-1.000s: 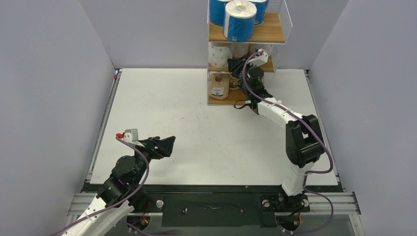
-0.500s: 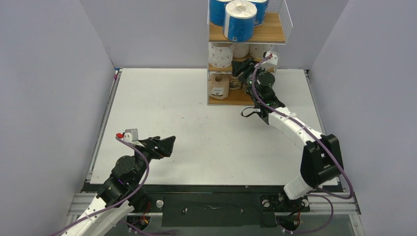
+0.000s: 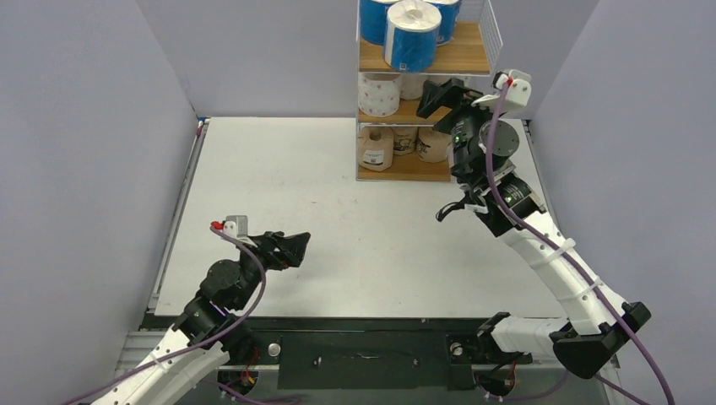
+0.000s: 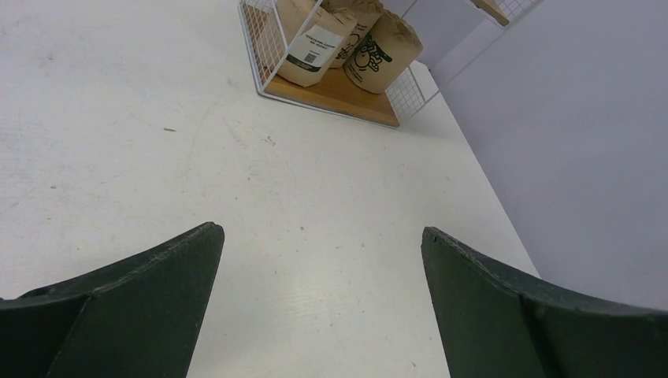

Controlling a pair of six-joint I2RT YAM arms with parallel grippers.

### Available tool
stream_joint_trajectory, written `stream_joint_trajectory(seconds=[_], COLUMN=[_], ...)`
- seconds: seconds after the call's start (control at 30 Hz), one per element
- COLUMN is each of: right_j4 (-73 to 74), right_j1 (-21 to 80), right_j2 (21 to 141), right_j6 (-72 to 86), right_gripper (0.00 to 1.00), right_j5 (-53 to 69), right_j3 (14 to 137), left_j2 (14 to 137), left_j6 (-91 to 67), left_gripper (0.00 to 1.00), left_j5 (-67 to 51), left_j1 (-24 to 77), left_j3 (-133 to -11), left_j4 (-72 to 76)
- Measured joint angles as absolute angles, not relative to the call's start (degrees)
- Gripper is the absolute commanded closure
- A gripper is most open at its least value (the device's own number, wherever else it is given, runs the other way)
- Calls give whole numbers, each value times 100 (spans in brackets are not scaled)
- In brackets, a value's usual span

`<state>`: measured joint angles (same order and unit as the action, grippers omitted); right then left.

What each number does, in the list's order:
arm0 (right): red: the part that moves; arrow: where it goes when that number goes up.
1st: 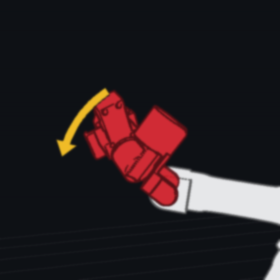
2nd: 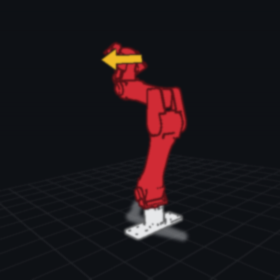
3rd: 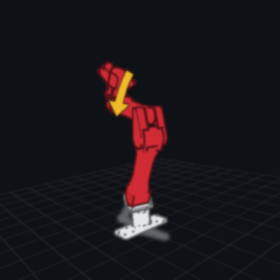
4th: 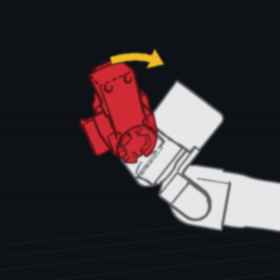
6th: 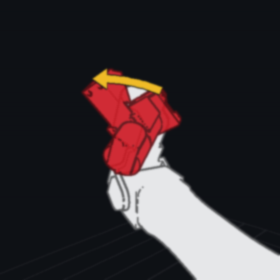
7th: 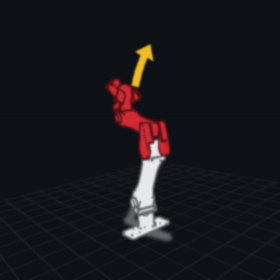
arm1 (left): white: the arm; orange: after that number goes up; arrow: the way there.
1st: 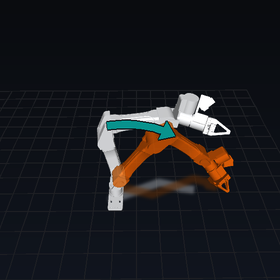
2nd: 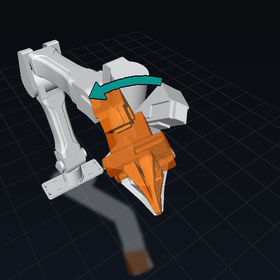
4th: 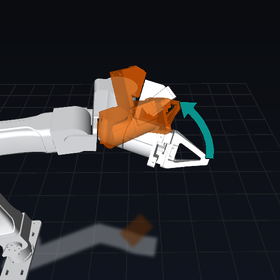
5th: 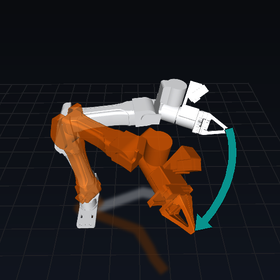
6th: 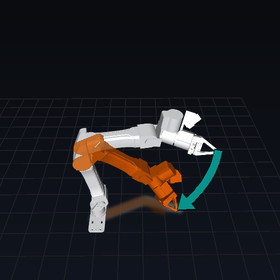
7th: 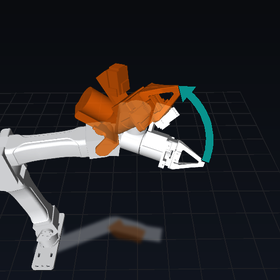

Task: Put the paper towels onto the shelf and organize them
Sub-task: Adjust the paper towel on the shelf.

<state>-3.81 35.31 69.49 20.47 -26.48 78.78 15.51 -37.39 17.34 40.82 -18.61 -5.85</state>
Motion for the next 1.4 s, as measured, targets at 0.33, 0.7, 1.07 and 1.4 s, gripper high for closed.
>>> stream_joint_trajectory(seconds=[0.33,0.7,1.07,1.4], right_j4=[873,1284,1396,1372], right_j1=[3520,3573,3205,3039], right_j2=[7848,8897,9574,9889], right_j6=[1907,1863,1896,2027], right_gripper=[15,11,10,11], right_j5=[-3063,-3205,-3400,-2950], right_j3=[9953,10453,10886,11065], left_j2=[2464,2239,2060,2032], left_j6=[-3706,-3743,-3741,-3734], left_gripper=[3,3,3,3], left_j5=[1551,1505,1573,1627], left_j1=[4082,4084,4084,4084], left_j3=[-2228,-2244,-2209,-2189], left_j4=[-102,12,-1,-19])
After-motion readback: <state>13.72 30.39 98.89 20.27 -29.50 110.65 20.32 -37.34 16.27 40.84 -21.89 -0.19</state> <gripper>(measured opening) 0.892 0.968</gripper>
